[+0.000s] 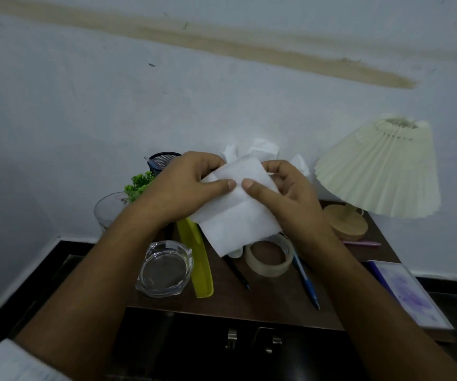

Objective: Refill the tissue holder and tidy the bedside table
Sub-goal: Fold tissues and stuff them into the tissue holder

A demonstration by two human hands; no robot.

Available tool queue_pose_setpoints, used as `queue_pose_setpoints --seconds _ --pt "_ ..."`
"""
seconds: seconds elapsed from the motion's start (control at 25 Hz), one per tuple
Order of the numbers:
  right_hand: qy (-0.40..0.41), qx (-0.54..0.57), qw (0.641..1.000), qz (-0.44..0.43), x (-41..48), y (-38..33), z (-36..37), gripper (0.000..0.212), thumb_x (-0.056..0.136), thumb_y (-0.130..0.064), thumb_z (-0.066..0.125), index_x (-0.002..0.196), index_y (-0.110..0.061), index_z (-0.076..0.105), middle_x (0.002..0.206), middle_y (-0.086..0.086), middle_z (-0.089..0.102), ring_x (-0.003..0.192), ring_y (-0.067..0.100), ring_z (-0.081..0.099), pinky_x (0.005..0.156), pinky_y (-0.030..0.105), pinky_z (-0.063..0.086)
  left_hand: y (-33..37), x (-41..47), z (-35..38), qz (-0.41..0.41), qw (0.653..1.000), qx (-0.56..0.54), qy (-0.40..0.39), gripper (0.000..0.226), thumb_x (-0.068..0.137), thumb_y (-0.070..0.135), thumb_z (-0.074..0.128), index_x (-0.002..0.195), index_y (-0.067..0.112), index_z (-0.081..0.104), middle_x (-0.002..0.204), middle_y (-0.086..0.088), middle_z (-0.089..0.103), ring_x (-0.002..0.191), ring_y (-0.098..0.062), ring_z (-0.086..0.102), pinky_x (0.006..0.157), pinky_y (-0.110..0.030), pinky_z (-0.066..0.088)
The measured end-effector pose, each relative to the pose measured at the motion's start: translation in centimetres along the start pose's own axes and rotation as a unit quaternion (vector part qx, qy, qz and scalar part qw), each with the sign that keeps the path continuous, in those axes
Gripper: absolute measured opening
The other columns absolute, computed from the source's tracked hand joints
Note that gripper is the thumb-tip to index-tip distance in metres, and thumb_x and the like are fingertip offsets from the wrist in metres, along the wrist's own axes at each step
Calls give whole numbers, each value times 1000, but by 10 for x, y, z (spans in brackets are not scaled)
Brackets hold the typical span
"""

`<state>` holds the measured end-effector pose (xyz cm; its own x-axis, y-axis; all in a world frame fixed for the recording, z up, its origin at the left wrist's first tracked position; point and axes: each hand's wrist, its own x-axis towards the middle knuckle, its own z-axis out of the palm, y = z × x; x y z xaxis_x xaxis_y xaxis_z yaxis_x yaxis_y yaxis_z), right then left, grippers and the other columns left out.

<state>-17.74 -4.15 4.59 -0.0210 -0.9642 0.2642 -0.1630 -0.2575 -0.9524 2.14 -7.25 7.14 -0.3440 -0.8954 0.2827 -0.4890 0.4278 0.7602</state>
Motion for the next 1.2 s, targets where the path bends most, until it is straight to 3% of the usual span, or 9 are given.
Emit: queue_pose_setpoints --seconds 0.12,0.24,0.36,0.48,0.64,0.8,0.96,1.08,1.2 --pt "-11 39 998 38 -4 3 -9 26 89 -13 75 114 -18 69 108 1 77 100 20 74 83 38 62 -3 0 6 -44 988 -129 69 17 88 34 72 96 21 75 92 1 79 86 -23 76 84 -57 59" --pt "25 104 993 51 -5 4 -14 23 91 -6 70 110 -19 71 108 0 78 100 19 74 84 37 62 -1 0 15 -71 977 -174 99 22 90 32 74 99 12 72 93 -3 79 87 -26 76 86 -54 59" --pt "58 135 988 44 -4 3 -18 23 92 -5 68 107 -23 71 107 -2 78 99 17 75 79 32 62 7 1 27 -100 964 -245 26 52 89 54 63 103 5 71 104 -14 76 100 -32 73 87 -49 59" --pt "61 126 989 47 -3 2 -18 20 94 -7 65 109 -19 73 103 2 79 96 21 75 74 30 61 16 2 38 -130 941 -306 -60 60 91 66 42 91 17 76 113 -10 75 109 -25 70 91 -41 58" --pt "44 121 990 60 -5 1 -18 19 96 -9 63 111 -14 74 101 5 79 93 22 76 71 29 60 15 2 48 -98 952 -289 -20 34 103 35 52 100 13 79 108 -5 77 106 -24 71 92 -42 57" --pt "60 176 973 139 -1 -8 -19 34 100 -41 56 114 -12 69 98 10 78 79 21 76 61 31 59 7 2 47 -66 960 -267 45 11 94 13 68 96 18 77 93 -5 76 83 -7 68 67 -22 54" --pt "44 158 982 94 -4 -5 -20 29 96 -21 67 122 -9 65 107 10 77 91 24 77 64 30 60 7 3 47 -60 957 -276 65 19 91 9 71 108 17 67 79 1 70 76 -14 69 59 -21 51" --pt "67 164 981 84 -4 -7 -21 39 90 -29 73 124 -16 60 110 6 73 93 19 76 67 30 61 8 3 46 -44 963 -257 70 26 89 9 73 112 19 64 84 -6 73 78 -22 70 62 -26 55" --pt "62 132 987 73 -1 -9 -30 43 83 -26 79 122 -23 61 101 -4 72 83 9 75 69 28 60 10 2 43 -25 976 -215 9 33 88 9 75 116 22 65 87 -6 76 76 -21 68 68 -31 57"
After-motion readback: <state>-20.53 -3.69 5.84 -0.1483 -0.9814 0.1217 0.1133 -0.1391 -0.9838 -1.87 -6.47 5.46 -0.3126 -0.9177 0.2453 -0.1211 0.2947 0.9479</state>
